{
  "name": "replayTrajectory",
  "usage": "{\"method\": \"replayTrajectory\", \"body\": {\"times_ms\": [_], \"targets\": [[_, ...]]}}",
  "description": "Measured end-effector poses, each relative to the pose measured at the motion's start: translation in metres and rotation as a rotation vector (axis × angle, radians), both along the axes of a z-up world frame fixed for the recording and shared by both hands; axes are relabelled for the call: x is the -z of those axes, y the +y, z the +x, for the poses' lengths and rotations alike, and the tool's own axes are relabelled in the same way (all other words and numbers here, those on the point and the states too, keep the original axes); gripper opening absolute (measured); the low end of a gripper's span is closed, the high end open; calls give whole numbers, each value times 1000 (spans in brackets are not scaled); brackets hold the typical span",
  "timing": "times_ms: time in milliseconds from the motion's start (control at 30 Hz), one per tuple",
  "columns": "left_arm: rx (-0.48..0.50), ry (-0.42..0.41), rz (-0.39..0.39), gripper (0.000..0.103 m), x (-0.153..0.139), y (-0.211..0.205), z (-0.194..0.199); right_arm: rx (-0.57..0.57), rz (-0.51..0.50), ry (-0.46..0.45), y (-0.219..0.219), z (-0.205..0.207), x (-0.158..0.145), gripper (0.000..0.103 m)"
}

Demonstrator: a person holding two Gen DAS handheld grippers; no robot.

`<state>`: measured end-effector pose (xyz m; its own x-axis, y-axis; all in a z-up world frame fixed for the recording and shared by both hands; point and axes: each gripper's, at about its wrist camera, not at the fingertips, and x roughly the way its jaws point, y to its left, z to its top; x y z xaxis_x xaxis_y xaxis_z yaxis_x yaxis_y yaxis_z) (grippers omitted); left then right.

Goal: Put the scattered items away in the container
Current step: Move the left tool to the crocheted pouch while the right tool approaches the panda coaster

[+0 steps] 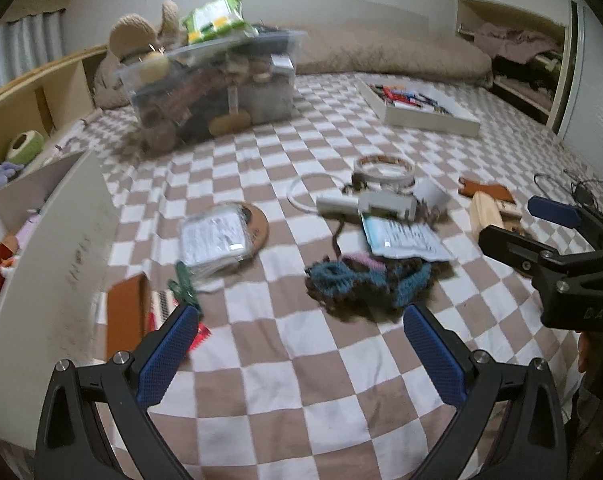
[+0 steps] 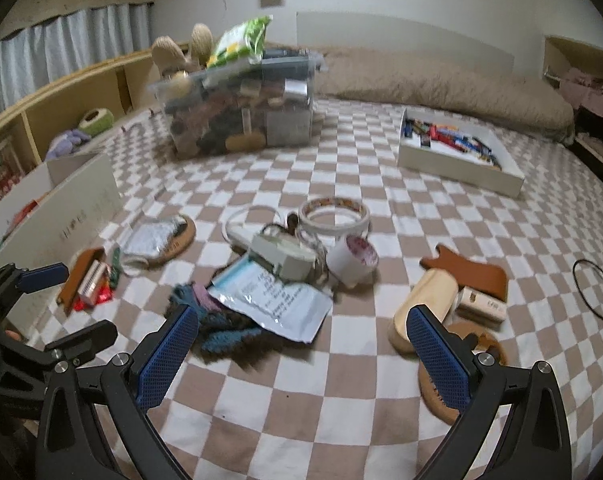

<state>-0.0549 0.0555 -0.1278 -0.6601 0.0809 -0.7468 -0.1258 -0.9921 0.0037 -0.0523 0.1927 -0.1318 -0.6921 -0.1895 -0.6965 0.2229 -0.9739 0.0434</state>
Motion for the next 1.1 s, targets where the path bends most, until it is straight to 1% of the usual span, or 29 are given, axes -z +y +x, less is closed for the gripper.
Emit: {"method": "replayTrajectory", "body": {"times_ms": [133,333,400,500,567,733,867,933,1000,1100], "targets": [[24,-55,4,103,20,7,-6,-5,6,-59,-1,-6,20,103],[33,-121,-6,103,46,12,-11,11,31,-124,0,-13,45,103],[42,-133,-13,103,53,13,-13,12,31,-146,1,-15,52,103],[48,-145,-29,103,61,14,-15,-16,8,-183,3,-17,63,103],[47,-142,-22,103,63,13,-15,-22,15,-202,3,-17,70,103],[46,-139,-17,103,67,11,-18,-43,56,-181,-1,-13,75,103],[61,-129,-13,103,69,9,-19,-55,64,-183,1,-10,78,103],[69,-120,-13,103,70,8,-19,-83,81,-185,2,-7,79,103],[69,-120,-24,103,70,10,-19,-126,117,-187,0,-1,79,103],[70,-110,-35,103,71,12,-19,-159,125,-180,5,10,78,103]]}}
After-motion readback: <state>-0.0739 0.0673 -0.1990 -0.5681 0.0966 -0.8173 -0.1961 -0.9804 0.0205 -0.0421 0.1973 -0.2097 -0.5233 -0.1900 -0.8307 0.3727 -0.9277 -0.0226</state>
